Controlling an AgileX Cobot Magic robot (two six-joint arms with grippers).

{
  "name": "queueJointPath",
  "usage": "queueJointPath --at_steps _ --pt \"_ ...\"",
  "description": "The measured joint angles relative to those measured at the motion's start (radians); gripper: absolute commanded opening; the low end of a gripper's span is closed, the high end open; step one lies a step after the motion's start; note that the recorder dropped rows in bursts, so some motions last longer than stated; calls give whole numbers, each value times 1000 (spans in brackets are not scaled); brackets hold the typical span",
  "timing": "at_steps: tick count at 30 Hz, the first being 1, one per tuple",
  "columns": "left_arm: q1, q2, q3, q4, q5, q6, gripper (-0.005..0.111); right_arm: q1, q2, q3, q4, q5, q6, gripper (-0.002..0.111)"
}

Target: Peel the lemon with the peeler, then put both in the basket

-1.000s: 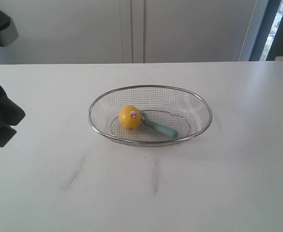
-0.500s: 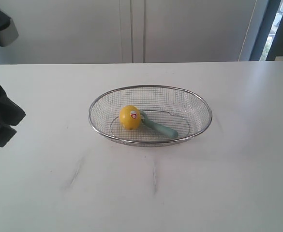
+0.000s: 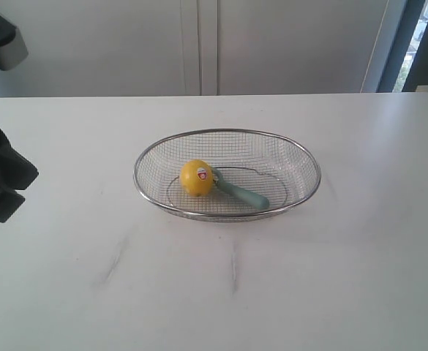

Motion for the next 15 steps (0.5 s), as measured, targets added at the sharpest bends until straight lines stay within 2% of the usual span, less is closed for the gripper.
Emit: queueJointPath --at_steps 7,15 --pt "0 0 0 0 0 0 0 0 -22 52 22 0 0 0" --pt "0 0 0 0 0 0 0 -40 -213 166 81 7 0 0"
